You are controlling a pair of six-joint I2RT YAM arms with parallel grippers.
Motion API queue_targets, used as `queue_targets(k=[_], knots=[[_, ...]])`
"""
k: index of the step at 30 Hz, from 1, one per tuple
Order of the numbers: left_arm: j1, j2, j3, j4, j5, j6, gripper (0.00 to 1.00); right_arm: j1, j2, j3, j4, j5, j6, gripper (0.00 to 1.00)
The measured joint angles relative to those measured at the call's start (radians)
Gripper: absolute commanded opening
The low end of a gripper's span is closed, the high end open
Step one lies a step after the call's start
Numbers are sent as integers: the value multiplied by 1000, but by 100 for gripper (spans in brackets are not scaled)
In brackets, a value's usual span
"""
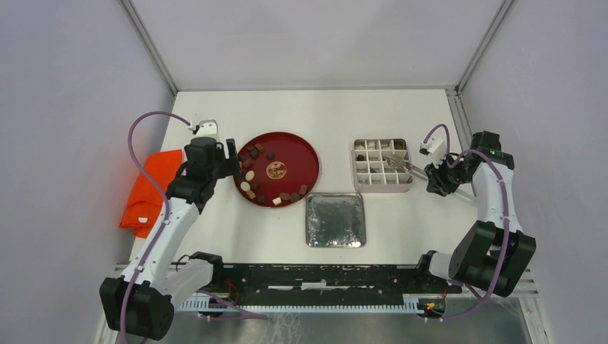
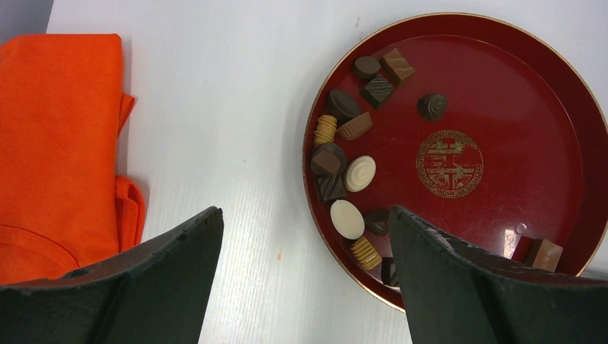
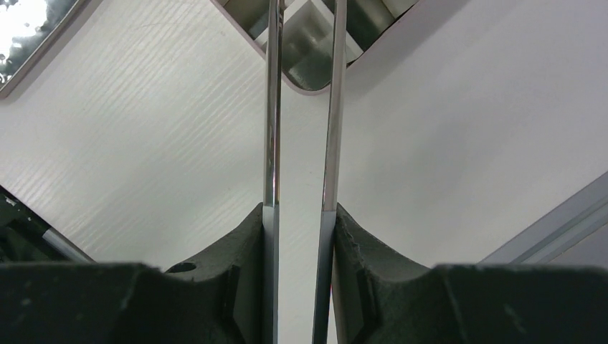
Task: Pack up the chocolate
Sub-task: Place the fake chocolate in the packing box.
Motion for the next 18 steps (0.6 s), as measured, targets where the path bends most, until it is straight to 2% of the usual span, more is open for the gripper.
queue_targets(k=[9,18], knots=[[0,0,0,0,0,0,91,-3,2,-8,-11,0,-20,14],[0,0,0,0,0,0,91,-5,37,-11,-1,1,-20,20]])
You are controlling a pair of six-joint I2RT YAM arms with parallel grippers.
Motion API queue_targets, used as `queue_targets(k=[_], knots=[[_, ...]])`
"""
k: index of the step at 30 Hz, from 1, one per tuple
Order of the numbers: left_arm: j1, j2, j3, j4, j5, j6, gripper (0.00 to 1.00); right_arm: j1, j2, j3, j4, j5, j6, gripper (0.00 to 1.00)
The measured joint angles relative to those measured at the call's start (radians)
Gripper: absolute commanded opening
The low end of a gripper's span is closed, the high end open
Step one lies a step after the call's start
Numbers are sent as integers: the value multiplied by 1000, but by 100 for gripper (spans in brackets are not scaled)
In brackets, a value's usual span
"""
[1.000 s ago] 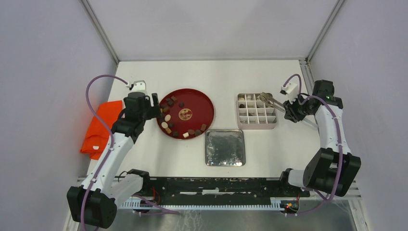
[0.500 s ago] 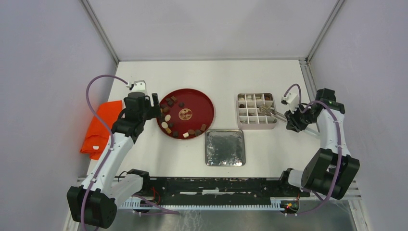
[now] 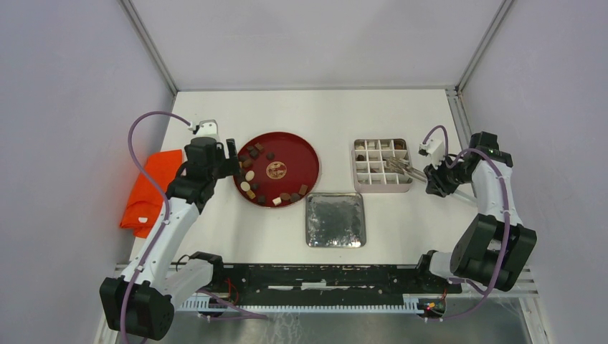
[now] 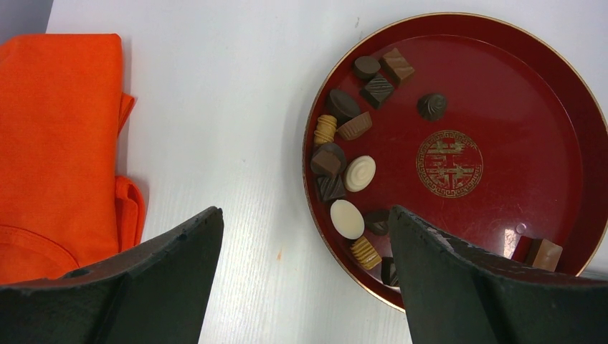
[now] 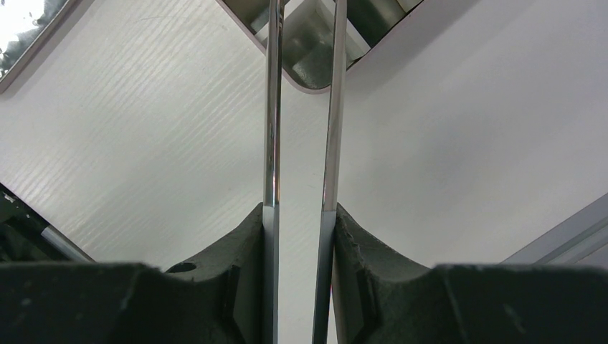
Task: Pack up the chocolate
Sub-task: Place the fake chocolate in the packing box.
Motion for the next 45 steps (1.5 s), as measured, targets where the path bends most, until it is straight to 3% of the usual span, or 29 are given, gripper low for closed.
queue_targets(k=[30,45], knots=[[0,0,0,0,2,0,91,0,8,-14,11,11,0,40],[2,0,0,0,17,0,91,0,8,-14,7,11,0,41]])
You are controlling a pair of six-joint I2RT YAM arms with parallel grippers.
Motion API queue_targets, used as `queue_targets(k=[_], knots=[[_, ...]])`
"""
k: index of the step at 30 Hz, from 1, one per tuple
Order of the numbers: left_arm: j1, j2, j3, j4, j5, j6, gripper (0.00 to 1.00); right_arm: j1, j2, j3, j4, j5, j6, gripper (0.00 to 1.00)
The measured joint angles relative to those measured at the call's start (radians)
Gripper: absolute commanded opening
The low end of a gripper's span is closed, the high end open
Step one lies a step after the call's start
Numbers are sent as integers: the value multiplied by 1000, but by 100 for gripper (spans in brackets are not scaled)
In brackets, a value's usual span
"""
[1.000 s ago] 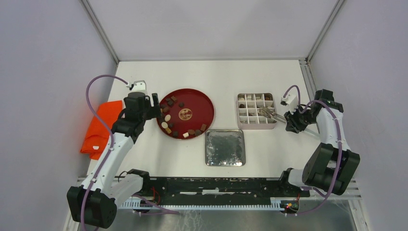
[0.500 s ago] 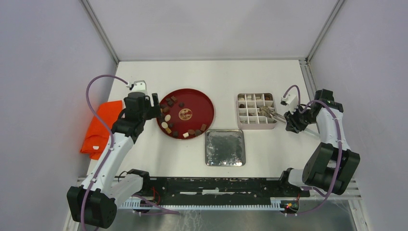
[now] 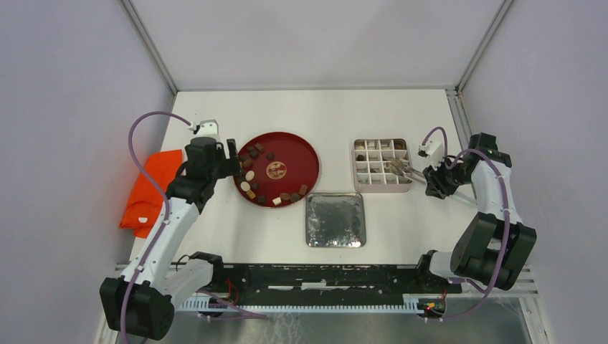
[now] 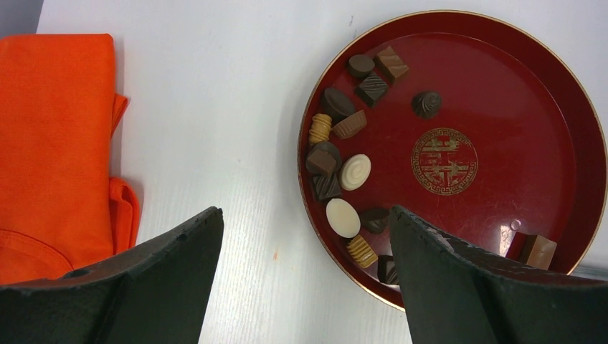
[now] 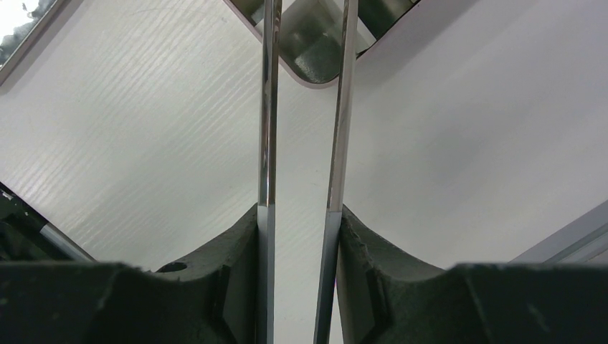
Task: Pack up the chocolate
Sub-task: Place the fake chocolate in the packing box.
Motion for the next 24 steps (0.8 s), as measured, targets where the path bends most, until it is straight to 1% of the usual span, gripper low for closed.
queue_targets(k=[7,13,17,24], knots=[[0,0,0,0,0,0,91,0,0,0,-10,4,-5,38],[0,0,0,0,0,0,91,0,0,0,-12,6,-10,28],[0,0,0,0,0,0,91,0,0,5,-12,13,-15,26],[0,0,0,0,0,0,91,0,9,53,-14,27,-23,26]])
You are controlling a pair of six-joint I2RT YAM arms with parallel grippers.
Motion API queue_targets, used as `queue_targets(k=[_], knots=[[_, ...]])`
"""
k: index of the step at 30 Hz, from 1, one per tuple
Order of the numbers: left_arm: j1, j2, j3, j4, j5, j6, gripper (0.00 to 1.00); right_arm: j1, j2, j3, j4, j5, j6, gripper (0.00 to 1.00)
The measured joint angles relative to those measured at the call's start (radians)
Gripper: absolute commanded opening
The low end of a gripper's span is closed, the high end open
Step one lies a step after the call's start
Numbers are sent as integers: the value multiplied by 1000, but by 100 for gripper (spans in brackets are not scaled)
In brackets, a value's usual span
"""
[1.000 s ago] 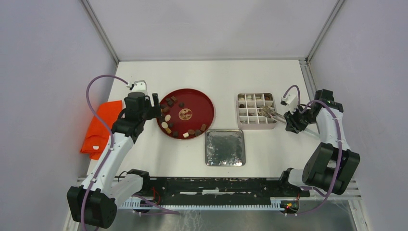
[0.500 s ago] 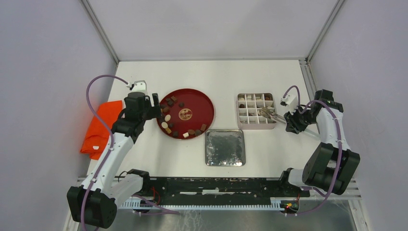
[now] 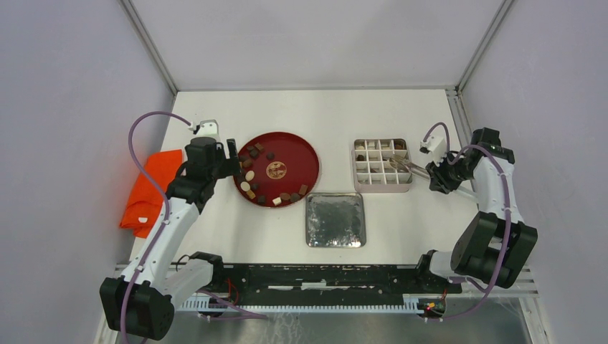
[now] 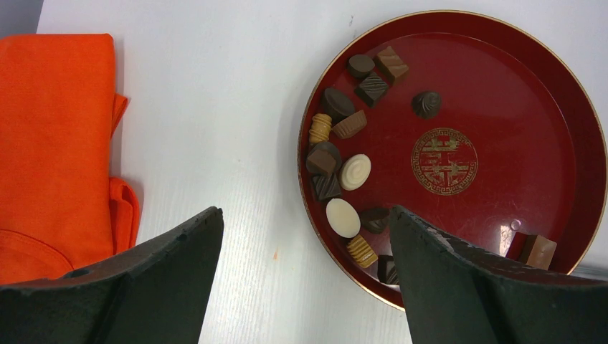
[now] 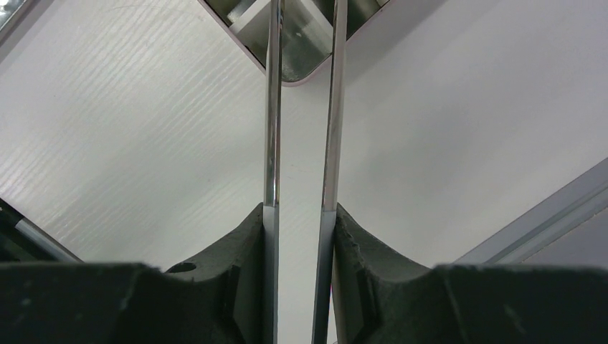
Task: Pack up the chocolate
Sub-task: Place the fake chocolate in the packing box.
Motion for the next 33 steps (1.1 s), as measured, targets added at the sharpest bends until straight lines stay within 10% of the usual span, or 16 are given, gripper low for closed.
queue_targets(k=[33], knots=[[0,0,0,0,0,0,91,0,19,8,-49,-35,-45,38]])
